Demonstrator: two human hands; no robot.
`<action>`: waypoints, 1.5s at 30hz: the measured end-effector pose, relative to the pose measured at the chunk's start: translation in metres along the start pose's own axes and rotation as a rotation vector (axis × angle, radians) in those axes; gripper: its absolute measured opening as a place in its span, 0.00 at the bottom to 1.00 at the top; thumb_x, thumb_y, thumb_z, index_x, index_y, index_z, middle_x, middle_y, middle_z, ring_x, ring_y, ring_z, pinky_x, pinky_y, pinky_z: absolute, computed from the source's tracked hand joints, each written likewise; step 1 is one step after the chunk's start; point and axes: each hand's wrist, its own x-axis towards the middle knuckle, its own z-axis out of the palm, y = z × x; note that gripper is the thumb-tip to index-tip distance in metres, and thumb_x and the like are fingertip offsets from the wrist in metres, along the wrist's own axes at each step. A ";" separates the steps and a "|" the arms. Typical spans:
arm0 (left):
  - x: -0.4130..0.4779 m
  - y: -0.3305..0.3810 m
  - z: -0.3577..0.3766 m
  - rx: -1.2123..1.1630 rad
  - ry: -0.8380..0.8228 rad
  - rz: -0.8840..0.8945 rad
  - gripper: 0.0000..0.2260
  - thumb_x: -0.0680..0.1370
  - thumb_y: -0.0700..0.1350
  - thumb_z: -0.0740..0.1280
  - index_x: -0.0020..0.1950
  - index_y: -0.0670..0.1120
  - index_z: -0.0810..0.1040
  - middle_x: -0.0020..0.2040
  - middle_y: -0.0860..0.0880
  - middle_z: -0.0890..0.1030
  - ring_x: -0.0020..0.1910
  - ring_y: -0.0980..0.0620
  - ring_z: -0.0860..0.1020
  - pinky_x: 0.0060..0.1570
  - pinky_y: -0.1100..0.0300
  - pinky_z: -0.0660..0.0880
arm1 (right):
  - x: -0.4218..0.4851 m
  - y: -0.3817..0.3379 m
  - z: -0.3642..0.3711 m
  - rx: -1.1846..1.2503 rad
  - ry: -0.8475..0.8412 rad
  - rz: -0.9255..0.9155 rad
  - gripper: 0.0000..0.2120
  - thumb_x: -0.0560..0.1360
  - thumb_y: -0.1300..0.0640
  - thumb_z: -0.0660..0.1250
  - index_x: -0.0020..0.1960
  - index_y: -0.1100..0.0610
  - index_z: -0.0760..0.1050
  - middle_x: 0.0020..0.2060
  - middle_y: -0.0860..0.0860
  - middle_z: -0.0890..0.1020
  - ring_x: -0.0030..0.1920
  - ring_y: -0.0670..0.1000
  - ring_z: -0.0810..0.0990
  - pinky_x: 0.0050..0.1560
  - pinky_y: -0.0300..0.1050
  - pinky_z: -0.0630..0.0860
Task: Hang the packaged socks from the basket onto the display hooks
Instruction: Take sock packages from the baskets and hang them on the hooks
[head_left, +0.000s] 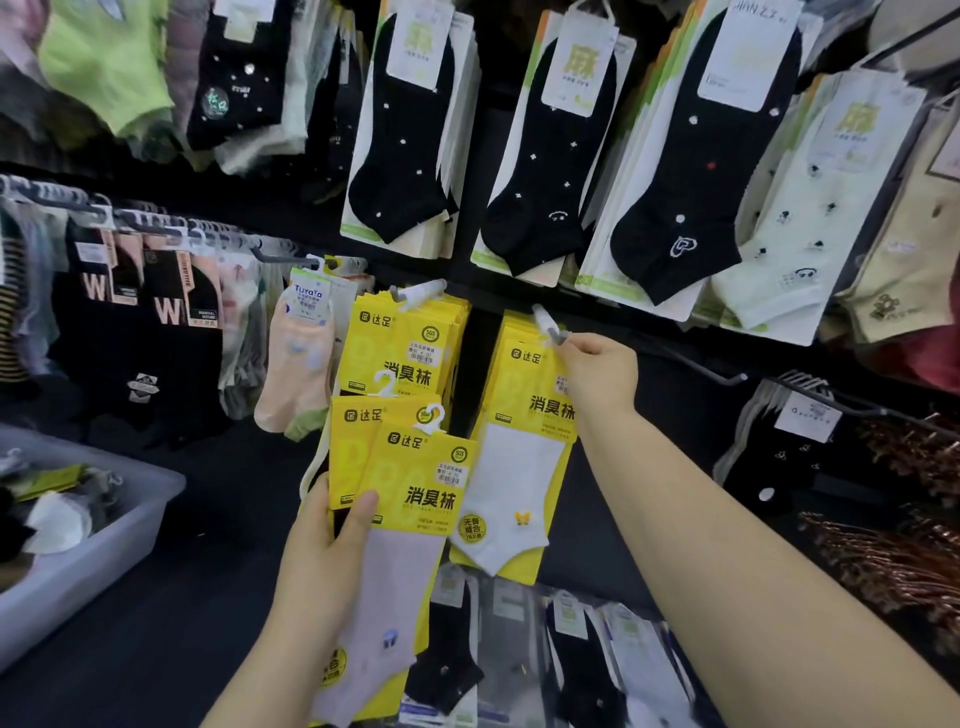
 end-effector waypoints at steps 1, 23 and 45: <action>0.000 0.000 0.000 0.001 -0.009 -0.001 0.10 0.80 0.46 0.62 0.49 0.63 0.74 0.45 0.61 0.82 0.42 0.70 0.77 0.39 0.66 0.67 | -0.001 0.002 -0.001 0.019 0.015 -0.002 0.13 0.74 0.59 0.69 0.33 0.46 0.78 0.29 0.39 0.79 0.28 0.42 0.77 0.30 0.34 0.74; -0.012 0.006 0.024 -0.179 -0.151 -0.028 0.11 0.82 0.47 0.58 0.53 0.63 0.75 0.48 0.68 0.81 0.49 0.71 0.77 0.48 0.65 0.70 | -0.080 0.021 -0.039 -0.043 -0.391 -0.042 0.05 0.76 0.54 0.68 0.47 0.43 0.77 0.51 0.45 0.81 0.47 0.45 0.81 0.49 0.39 0.78; -0.008 0.002 0.017 -0.087 -0.216 -0.056 0.09 0.82 0.47 0.58 0.55 0.58 0.77 0.50 0.59 0.83 0.53 0.58 0.80 0.55 0.56 0.75 | -0.057 0.008 -0.013 -0.250 -0.032 -0.287 0.07 0.75 0.53 0.68 0.50 0.48 0.71 0.51 0.46 0.69 0.56 0.50 0.70 0.52 0.39 0.65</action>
